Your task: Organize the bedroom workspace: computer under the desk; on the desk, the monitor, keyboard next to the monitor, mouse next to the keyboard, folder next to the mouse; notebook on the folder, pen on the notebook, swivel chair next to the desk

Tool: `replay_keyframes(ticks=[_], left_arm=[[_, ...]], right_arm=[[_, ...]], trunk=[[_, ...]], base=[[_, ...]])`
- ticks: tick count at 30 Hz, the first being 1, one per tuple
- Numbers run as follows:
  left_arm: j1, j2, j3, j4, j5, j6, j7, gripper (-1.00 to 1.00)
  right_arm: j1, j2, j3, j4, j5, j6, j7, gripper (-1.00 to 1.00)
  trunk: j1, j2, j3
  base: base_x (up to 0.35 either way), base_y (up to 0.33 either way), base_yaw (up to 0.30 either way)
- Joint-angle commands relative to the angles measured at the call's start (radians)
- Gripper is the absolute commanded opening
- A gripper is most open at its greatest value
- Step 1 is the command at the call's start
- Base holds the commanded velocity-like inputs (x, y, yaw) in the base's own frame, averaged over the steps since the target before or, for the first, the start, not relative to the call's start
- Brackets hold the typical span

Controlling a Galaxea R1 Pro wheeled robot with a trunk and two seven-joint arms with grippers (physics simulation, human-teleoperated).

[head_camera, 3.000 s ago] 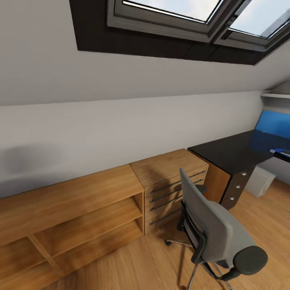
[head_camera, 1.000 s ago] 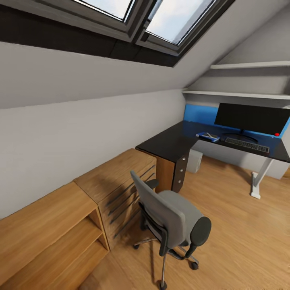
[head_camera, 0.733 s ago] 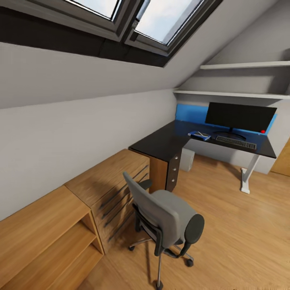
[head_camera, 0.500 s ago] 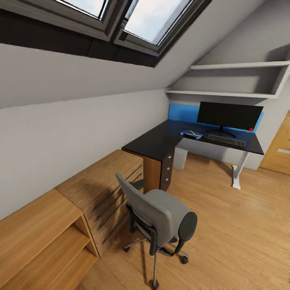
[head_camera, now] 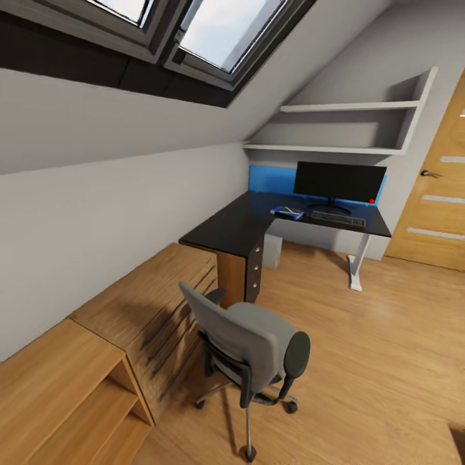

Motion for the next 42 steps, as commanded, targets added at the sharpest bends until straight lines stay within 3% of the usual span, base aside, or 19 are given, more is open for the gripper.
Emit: replay_keyframes(ticks=[1,7,26,42], left_arm=[[0.000,0.000,-0.008,-0.001,0.001,0.000,0.010,1.00],[0.000,0.000,-0.008,-0.001,0.001,0.000,0.010,1.00],[0.000,0.000,-0.008,-0.001,0.000,0.000,0.010,1.00],[0.000,0.000,-0.008,-0.001,0.001,0.000,0.010,1.00]], right_arm=[[-0.001,0.001,0.009,0.001,-0.004,-0.002,-0.006,1.00],[-0.001,0.001,0.008,0.001,-0.004,-0.002,-0.007,1.00],[-0.001,0.002,0.006,-0.013,-0.005,0.002,-0.009,1.00],[-0.001,0.002,0.006,-0.014,-0.005,0.002,-0.009,1.00]], trunk=[[0.000,-0.001,-0.001],[0.000,-0.001,-0.002],[0.000,-0.001,-0.024],[0.000,-0.001,-0.043]], base=[[0.000,0.303,-0.254],[0.000,0.205,-0.252],[0.000,0.009,-0.188],[-0.056,0.158,-0.184]])
